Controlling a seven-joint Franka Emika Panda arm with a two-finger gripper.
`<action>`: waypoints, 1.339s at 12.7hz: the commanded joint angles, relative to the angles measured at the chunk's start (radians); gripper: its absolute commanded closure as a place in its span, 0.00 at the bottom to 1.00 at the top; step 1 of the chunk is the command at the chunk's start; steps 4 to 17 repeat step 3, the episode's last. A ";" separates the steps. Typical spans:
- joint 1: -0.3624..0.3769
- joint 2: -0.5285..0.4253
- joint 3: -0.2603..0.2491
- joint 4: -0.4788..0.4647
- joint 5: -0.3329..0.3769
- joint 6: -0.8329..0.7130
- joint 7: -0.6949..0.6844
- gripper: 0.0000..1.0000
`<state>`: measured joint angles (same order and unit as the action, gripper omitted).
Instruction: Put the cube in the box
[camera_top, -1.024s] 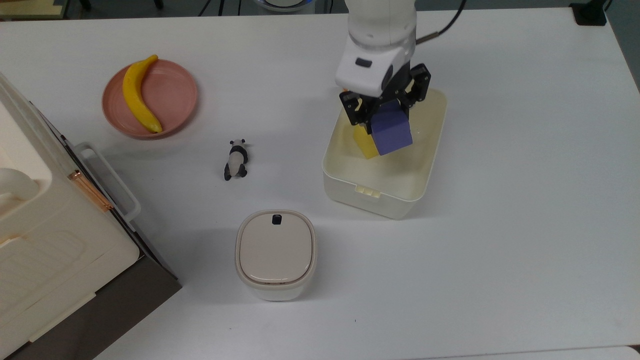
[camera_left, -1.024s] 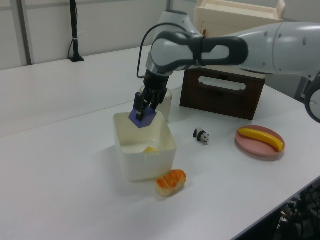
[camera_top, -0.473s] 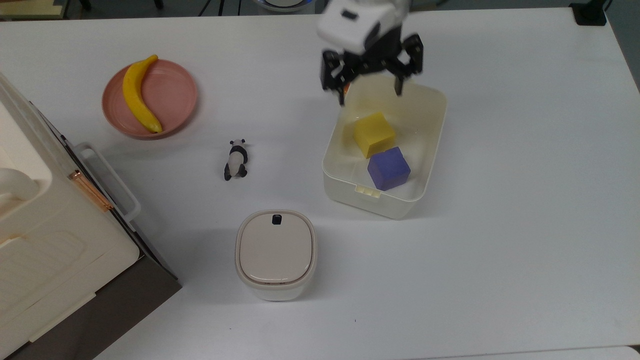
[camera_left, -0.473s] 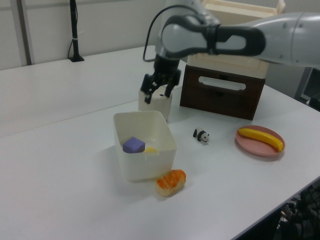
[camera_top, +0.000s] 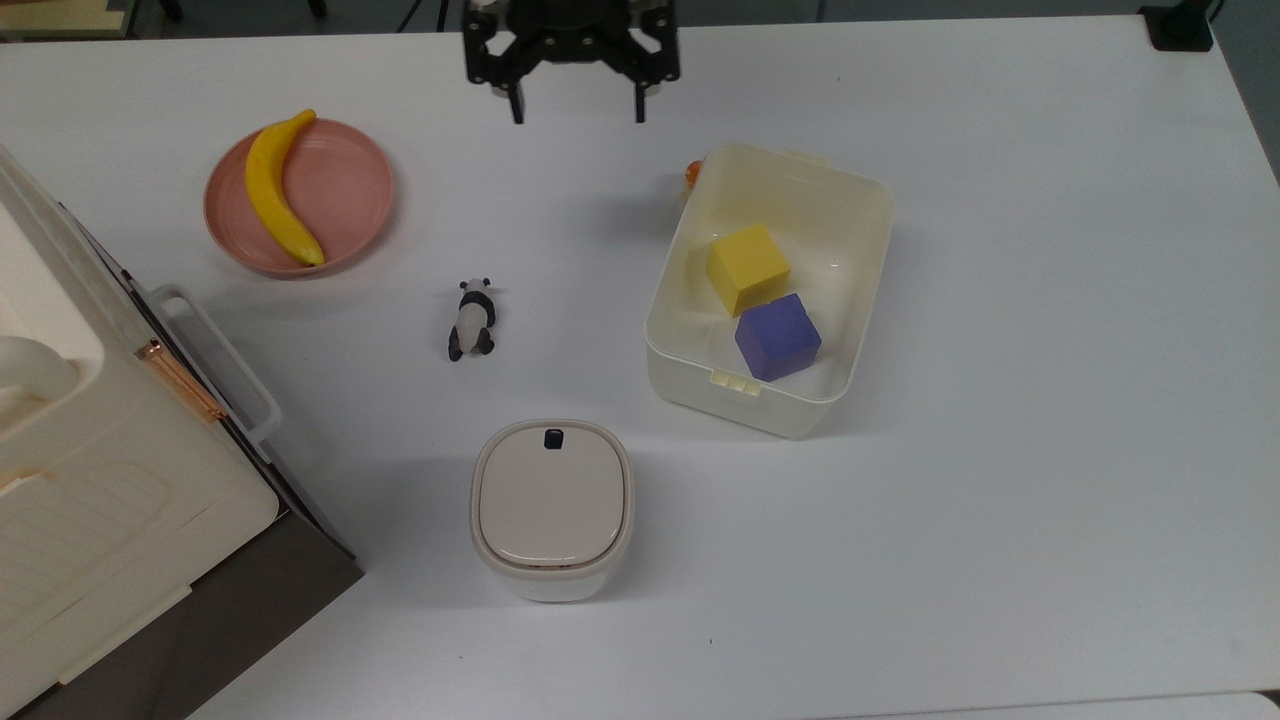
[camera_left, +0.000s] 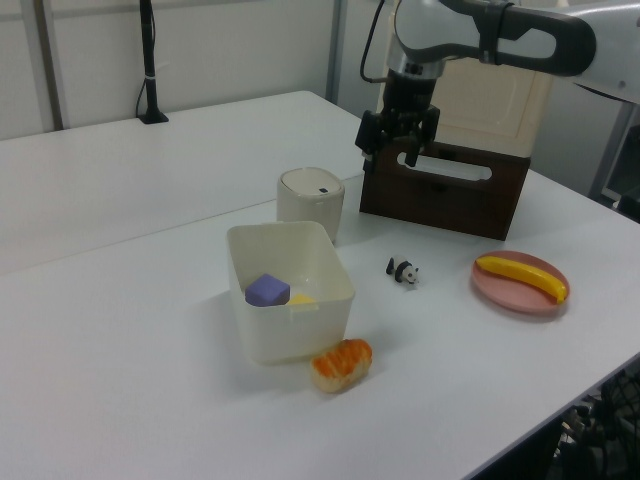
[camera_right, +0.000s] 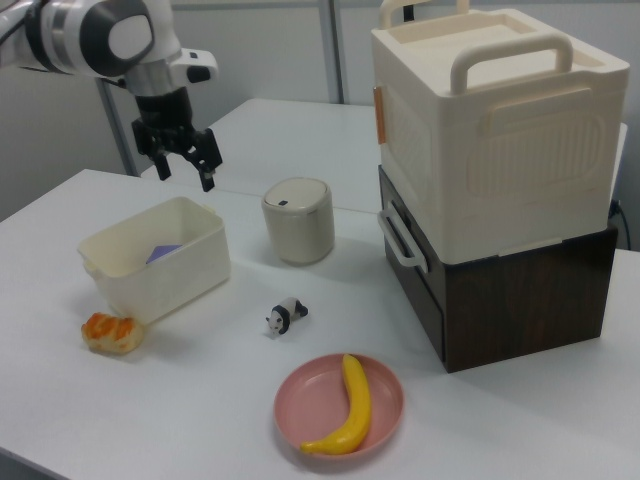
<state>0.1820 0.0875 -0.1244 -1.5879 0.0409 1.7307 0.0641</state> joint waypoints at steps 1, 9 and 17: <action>-0.036 -0.014 0.028 -0.017 -0.021 -0.011 0.014 0.00; -0.041 -0.012 0.028 -0.017 -0.022 -0.013 0.016 0.00; -0.041 -0.012 0.028 -0.017 -0.022 -0.013 0.016 0.00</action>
